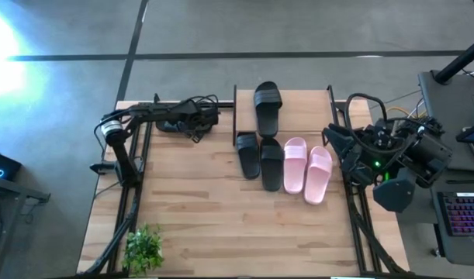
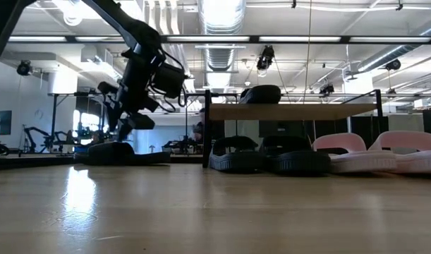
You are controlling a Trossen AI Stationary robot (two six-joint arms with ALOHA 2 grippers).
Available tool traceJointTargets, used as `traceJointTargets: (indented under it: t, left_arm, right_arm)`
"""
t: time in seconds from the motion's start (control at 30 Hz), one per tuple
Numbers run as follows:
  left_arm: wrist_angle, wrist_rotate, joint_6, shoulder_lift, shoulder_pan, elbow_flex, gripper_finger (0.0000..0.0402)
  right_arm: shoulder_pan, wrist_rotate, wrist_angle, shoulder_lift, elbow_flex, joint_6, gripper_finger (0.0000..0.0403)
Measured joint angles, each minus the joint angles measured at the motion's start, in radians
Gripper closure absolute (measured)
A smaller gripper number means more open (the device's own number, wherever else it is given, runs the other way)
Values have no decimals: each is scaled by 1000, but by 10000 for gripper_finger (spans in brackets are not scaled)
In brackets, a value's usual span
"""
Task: Pick and place slides into the shelf
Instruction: Put the black slide on the shelf
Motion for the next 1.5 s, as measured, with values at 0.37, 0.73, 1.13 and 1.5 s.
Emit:
traceJointTargets:
  t: [0.37,0.73,1.13,1.5]
  left_arm:
    - [85,35,51,3,103,-14,227]
    - [107,37,103,87,132,-34,300]
    - [77,10,159,-76,101,-32,396]
    - [399,279,539,-585,-219,-32,400]
  right_arm:
    - [1,-5,0,2,0,0,209]
    - [1,-28,0,3,-1,-8,209]
    - [1,-28,0,-2,-1,-8,209]
    - [-52,-63,0,12,-11,-79,209]
